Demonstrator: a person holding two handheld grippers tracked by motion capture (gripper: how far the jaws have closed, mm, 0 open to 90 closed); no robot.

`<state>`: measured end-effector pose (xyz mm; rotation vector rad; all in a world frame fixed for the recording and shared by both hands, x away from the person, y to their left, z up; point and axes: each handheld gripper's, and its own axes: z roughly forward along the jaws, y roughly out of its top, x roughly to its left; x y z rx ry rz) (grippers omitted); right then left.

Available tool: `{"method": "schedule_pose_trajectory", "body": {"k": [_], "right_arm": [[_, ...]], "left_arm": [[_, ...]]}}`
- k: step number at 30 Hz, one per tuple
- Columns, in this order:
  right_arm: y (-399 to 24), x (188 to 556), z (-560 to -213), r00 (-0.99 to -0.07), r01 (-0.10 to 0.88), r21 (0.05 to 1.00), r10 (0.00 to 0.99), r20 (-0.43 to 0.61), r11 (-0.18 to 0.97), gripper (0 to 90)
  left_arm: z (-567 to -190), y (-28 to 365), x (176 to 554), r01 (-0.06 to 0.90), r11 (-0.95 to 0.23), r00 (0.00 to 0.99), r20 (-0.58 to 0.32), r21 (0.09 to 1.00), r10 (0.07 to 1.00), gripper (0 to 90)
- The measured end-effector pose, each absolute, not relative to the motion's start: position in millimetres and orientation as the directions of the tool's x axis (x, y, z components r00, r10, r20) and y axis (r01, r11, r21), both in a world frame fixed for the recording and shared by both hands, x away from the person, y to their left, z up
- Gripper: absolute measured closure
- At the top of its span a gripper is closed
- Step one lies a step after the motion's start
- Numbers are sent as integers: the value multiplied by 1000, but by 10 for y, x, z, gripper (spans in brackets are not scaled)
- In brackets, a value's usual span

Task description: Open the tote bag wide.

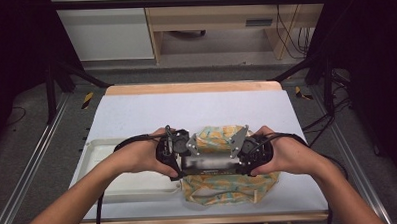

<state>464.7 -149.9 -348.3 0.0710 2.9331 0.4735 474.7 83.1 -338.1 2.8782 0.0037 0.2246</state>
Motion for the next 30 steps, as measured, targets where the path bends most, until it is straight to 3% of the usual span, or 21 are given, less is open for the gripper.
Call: {"method": "schedule_pose_trajectory", "body": {"k": [30], "right_arm": [[-1233,4610,-3468,-990,-21,320,25,-138,947,431]], "left_arm": [[-3479,692,4711,-89,-989,992,98,120,-77,358]]}}
